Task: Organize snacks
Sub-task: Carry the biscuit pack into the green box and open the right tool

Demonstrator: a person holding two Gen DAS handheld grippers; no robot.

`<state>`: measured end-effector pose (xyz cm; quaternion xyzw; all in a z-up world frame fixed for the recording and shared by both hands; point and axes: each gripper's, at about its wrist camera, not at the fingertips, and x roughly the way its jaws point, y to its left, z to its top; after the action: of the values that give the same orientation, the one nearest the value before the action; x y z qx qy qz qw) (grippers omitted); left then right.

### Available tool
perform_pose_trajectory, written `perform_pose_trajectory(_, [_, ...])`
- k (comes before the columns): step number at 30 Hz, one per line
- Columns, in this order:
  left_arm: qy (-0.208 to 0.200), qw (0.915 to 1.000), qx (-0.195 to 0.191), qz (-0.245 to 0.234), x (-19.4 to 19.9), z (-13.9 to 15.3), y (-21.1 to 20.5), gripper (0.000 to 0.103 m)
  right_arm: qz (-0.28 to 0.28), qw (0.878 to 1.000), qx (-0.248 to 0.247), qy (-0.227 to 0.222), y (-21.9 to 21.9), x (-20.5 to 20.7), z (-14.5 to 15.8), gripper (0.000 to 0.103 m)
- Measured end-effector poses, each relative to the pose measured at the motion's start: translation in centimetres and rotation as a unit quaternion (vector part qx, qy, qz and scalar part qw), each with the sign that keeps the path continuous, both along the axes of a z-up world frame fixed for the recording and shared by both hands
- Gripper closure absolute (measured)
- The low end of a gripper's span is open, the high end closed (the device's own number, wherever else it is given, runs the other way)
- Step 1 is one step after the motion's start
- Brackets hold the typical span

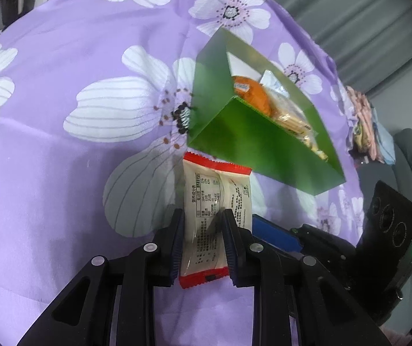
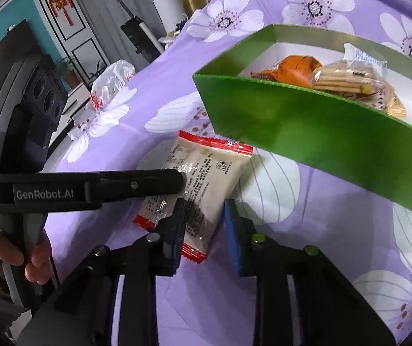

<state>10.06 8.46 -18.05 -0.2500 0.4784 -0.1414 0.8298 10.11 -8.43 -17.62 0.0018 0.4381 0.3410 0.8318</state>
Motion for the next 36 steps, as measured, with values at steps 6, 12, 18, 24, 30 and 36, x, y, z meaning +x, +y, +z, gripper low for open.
perform_pose_trajectory(6, [-0.030,0.9993,0.013,-0.015,-0.5,2.7,-1.3,0.078,-0.020,0.999,0.020,-0.023,-1.3,-0.7,2.2,0.078])
perform_pose_trajectory(12, [-0.061,0.9974,0.019,-0.033,-0.5,5.5,-3.1,0.078,-0.042,0.997,0.036,-0.055,-3.3,-1.1,5.0,0.078])
perform_pose_trajectory(18, [-0.095,0.9936,0.029,-0.053,0.8,8.7,-5.4,0.078,-0.066,0.993,0.050,-0.089,-5.4,-0.6,7.6,0.078])
perform_pose_trajectory(24, [-0.121,0.9897,0.030,-0.071,3.9,10.9,-8.0,0.078,-0.092,0.987,0.055,-0.116,-8.0,1.3,9.4,0.078])
perform_pose_trajectory(30, [-0.123,0.9878,0.030,-0.091,8.5,11.2,-10.6,0.078,-0.116,0.985,0.045,-0.119,-10.1,5.2,9.3,0.076])
perform_pose_trajectory(36, [-0.092,0.9893,0.051,-0.102,12.5,9.2,-12.9,0.078,-0.138,0.987,0.014,-0.081,-10.9,9.2,7.0,0.075])
